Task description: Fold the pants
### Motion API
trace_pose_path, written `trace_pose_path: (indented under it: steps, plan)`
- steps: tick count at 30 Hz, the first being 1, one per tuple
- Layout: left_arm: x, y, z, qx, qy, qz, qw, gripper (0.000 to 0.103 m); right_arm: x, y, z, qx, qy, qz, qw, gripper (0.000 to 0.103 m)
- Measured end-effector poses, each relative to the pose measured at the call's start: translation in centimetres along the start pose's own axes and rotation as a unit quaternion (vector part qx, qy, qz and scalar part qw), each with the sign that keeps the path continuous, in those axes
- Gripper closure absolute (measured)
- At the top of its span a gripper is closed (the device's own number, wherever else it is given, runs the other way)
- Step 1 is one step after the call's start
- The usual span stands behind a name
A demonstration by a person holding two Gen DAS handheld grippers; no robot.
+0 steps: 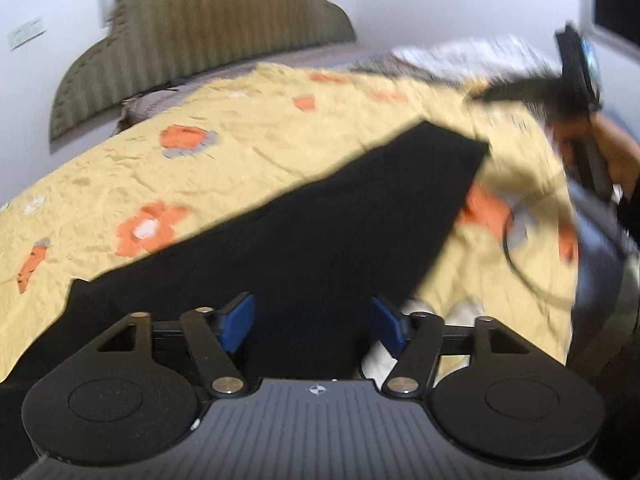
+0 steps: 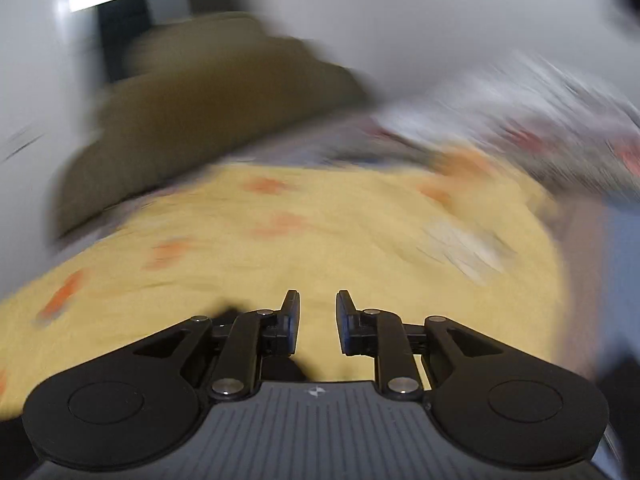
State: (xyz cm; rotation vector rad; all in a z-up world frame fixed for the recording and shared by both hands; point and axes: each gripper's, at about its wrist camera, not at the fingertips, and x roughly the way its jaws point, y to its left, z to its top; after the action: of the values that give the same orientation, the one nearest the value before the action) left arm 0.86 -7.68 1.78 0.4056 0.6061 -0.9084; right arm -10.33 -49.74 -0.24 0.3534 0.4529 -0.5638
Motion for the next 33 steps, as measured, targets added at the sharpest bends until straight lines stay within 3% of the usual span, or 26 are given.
trace_pose_path:
  steps: [1, 3, 4, 7, 9, 10, 11, 13, 15, 16, 19, 20, 22, 23, 25, 26, 28, 29, 30, 31, 33]
  plan:
    - [0.2, 0.7, 0.6, -0.013, -0.001, 0.010, 0.9999, 0.032, 1.5, 2.5, 0.4, -0.044, 0.055, 0.071, 0.995, 0.059]
    - [1.3, 2.4, 1.5, -0.035, 0.015, 0.044, 0.9983, 0.032, 4.1, 8.0, 0.0, -0.116, 0.131, 0.208, 0.962, 0.055]
    - [2.1, 3.2, 1.9, -0.038, 0.032, 0.059, 0.9970, 0.033, 5.2, 10.7, -0.7, -0.159, 0.169, 0.249, 0.940, 0.055]
    - [5.3, 5.2, 2.3, -0.026, 0.088, 0.091, 0.9916, 0.033, 8.1, 17.5, -3.4, -0.284, 0.216, 0.274, 0.893, 0.056]
    - [7.6, 7.0, 2.2, -0.025, 0.112, 0.117, 0.9865, 0.033, 9.9, 19.3, -3.6, -0.312, 0.188, 0.264, 0.893, 0.045]
    - [8.7, 8.1, 2.1, -0.030, 0.117, 0.131, 0.9840, 0.033, 11.0, 19.8, -3.2, -0.307, 0.178, 0.244, 0.903, 0.034]
    - [9.6, 9.2, 2.1, -0.040, 0.113, 0.149, 0.9816, 0.033, 12.0, 20.2, -2.5, -0.298, 0.148, 0.197, 0.922, 0.034]
    - [10.0, 11.9, 2.5, -0.080, 0.101, 0.174, 0.9763, 0.035, 13.1, 20.2, -1.1, -0.294, 0.113, 0.122, 0.941, 0.034]
    - [9.3, 13.8, 2.9, -0.106, 0.093, 0.195, 0.9706, 0.038, 11.8, 20.0, -0.1, -0.273, 0.105, 0.179, 0.939, 0.034]
    - [8.9, 14.2, 3.0, -0.107, 0.087, 0.208, 0.9683, 0.037, 10.8, 20.1, 0.1, -0.267, 0.112, 0.225, 0.930, 0.034]
    - [8.1, 15.1, 3.2, -0.088, 0.088, 0.236, 0.9637, 0.037, 8.8, 22.8, -1.4, -0.321, 0.148, 0.316, 0.881, 0.035]
    - [7.9, 15.1, 3.1, -0.083, 0.089, 0.242, 0.9627, 0.037, 8.8, 24.1, -2.4, -0.348, 0.168, 0.337, 0.858, 0.035]
    - [7.5, 15.0, 3.2, -0.081, 0.084, 0.247, 0.9620, 0.035, 9.7, 26.0, -4.2, -0.383, 0.188, 0.342, 0.837, 0.036]
    - [7.6, 15.0, 3.3, -0.077, 0.082, 0.247, 0.9624, 0.035, 10.7, 26.9, -5.0, -0.396, 0.183, 0.326, 0.838, 0.031]
    - [8.8, 15.1, 3.4, -0.065, 0.089, 0.259, 0.9595, 0.035, 12.0, 27.0, -5.0, -0.374, 0.162, 0.317, 0.856, 0.030]
    - [9.4, 15.4, 3.4, -0.058, 0.093, 0.266, 0.9576, 0.034, 13.1, 27.4, -4.5, -0.363, 0.151, 0.302, 0.868, 0.024]
    - [9.7, 16.1, 3.8, -0.069, 0.102, 0.293, 0.9482, 0.037, 14.8, 27.5, -3.4, -0.339, 0.134, 0.260, 0.894, 0.024]
    - [9.0, 16.2, 4.0, -0.081, 0.096, 0.291, 0.9486, 0.037, 14.9, 27.1, -2.8, -0.327, 0.125, 0.246, 0.904, 0.024]
    - [8.0, 16.1, 4.1, -0.093, 0.082, 0.271, 0.9546, 0.035, 14.3, 26.5, -2.3, -0.320, 0.117, 0.235, 0.910, 0.024]
    - [7.3, 15.9, 4.1, -0.104, 0.078, 0.250, 0.9596, 0.032, 12.9, 25.7, -2.0, -0.317, 0.112, 0.240, 0.911, 0.024]
    - [6.1, 14.7, 4.0, -0.121, 0.087, 0.203, 0.9679, 0.026, 10.2, 24.4, -2.0, -0.325, 0.124, 0.289, 0.892, 0.024]
